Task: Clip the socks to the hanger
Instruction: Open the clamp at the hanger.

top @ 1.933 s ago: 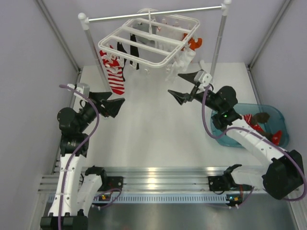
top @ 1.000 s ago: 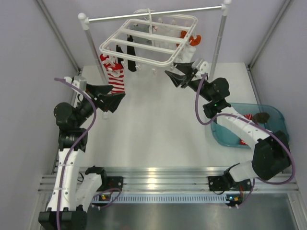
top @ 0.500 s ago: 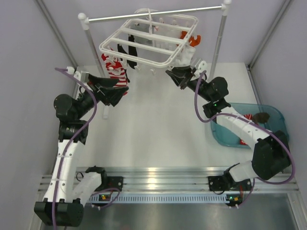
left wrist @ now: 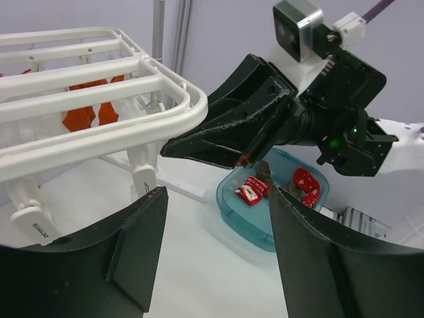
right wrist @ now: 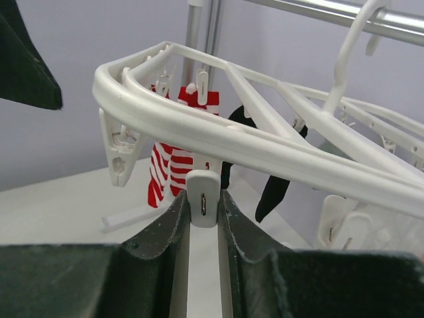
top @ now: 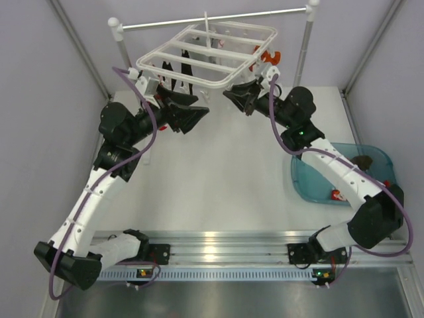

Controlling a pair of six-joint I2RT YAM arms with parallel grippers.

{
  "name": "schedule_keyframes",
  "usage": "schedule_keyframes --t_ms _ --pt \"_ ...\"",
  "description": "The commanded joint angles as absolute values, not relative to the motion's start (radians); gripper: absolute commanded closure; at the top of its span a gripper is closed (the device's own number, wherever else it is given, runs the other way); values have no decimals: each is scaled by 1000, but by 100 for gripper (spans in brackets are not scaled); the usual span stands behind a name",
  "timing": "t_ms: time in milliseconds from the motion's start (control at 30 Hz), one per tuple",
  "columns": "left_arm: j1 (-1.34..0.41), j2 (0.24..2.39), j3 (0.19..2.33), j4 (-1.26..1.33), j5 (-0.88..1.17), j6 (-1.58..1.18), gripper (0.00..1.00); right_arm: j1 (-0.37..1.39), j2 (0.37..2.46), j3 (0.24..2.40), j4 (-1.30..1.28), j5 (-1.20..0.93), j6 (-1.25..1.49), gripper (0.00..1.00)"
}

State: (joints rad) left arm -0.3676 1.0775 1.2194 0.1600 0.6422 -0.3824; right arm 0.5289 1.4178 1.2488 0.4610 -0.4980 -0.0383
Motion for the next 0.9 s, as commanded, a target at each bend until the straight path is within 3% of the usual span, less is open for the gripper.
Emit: schedule_keyframes --t_ms 0,467,867 --pt "-405 1111 1308 83 539 -391 33 566 1425 1345 286 -508 -86 100" --pt "-537 1149 1335 35 433 -552 36 626 1422 1390 83 -474 -140 100" --pt "-566 1204 1387 -40 151 -513 37 635 1414 1405 71 -558 -103 100"
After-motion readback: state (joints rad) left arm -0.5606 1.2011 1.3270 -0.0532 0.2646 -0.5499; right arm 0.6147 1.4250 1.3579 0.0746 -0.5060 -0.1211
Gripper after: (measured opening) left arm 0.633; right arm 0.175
